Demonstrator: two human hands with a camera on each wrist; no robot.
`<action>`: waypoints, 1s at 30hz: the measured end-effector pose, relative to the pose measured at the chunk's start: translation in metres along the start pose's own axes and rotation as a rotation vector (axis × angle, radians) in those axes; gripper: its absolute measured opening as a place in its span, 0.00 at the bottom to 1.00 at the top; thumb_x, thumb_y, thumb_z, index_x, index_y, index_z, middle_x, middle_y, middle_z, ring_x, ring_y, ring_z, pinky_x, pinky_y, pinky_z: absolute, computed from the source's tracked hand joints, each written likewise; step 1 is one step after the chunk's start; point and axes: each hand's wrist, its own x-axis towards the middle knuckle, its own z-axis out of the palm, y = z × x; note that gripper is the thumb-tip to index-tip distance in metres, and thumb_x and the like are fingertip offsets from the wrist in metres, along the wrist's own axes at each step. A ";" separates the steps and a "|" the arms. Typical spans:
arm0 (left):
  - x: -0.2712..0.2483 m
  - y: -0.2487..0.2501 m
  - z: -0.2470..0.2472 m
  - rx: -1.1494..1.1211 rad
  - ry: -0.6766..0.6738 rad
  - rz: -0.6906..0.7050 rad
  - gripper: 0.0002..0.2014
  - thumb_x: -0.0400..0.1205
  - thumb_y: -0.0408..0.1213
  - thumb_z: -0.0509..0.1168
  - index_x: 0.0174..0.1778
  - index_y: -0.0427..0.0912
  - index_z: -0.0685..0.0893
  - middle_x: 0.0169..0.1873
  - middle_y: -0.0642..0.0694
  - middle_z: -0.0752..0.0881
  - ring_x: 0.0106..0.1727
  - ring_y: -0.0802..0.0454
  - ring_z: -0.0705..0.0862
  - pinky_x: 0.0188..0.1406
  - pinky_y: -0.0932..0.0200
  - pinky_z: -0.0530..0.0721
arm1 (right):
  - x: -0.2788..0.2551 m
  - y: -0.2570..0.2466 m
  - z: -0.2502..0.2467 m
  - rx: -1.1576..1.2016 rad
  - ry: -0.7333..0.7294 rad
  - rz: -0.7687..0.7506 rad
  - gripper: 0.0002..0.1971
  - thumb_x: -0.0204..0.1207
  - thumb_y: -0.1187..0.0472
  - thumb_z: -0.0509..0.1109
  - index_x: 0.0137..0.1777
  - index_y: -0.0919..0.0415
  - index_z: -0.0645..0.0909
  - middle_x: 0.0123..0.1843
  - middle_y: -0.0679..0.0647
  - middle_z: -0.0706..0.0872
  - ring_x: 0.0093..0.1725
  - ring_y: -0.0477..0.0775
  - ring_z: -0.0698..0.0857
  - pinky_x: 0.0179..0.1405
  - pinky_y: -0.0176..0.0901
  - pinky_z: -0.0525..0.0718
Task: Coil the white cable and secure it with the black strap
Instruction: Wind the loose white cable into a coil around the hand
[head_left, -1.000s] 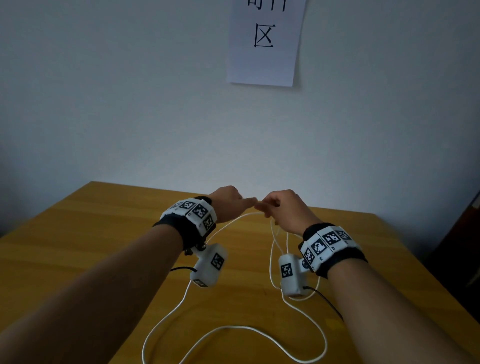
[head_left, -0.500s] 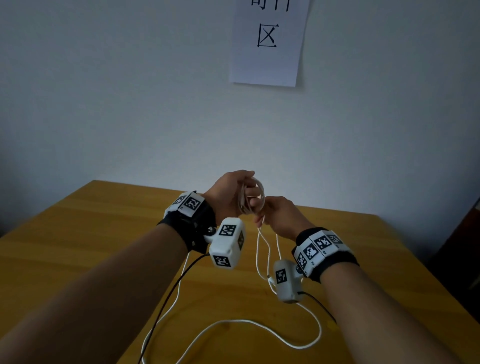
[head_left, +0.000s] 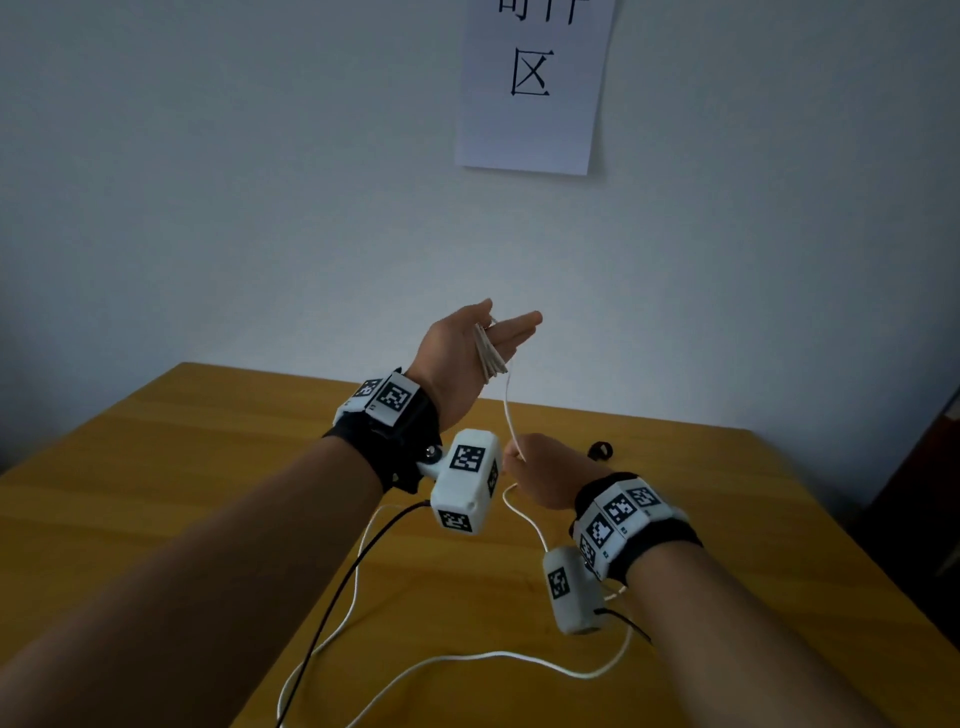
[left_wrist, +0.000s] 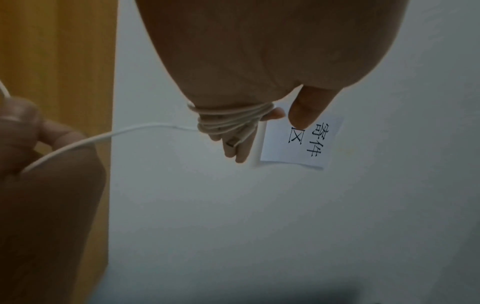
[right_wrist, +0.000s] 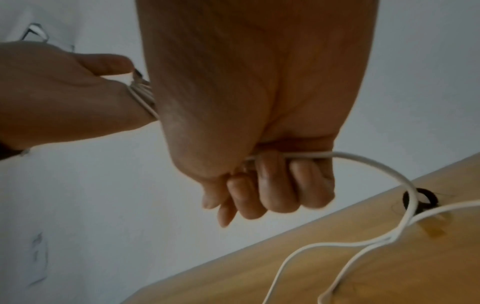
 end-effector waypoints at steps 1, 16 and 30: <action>0.000 -0.002 0.001 0.042 0.005 0.006 0.11 0.88 0.40 0.52 0.43 0.42 0.75 0.67 0.33 0.85 0.72 0.43 0.81 0.81 0.49 0.62 | -0.002 -0.005 -0.001 -0.032 -0.017 -0.020 0.18 0.89 0.58 0.57 0.37 0.62 0.75 0.36 0.60 0.80 0.36 0.56 0.76 0.44 0.50 0.76; -0.006 -0.033 -0.031 1.496 0.134 -0.065 0.26 0.81 0.63 0.53 0.52 0.39 0.71 0.46 0.43 0.80 0.48 0.44 0.82 0.51 0.43 0.82 | -0.012 -0.016 -0.022 0.139 0.143 -0.122 0.19 0.84 0.47 0.69 0.39 0.59 0.86 0.27 0.48 0.80 0.23 0.43 0.74 0.32 0.43 0.74; -0.009 -0.041 -0.029 1.482 -0.003 -0.116 0.27 0.85 0.62 0.50 0.39 0.40 0.72 0.31 0.44 0.81 0.28 0.49 0.76 0.33 0.52 0.77 | -0.005 0.009 -0.027 0.283 0.465 -0.129 0.08 0.82 0.52 0.71 0.43 0.53 0.88 0.42 0.53 0.92 0.47 0.56 0.89 0.53 0.59 0.89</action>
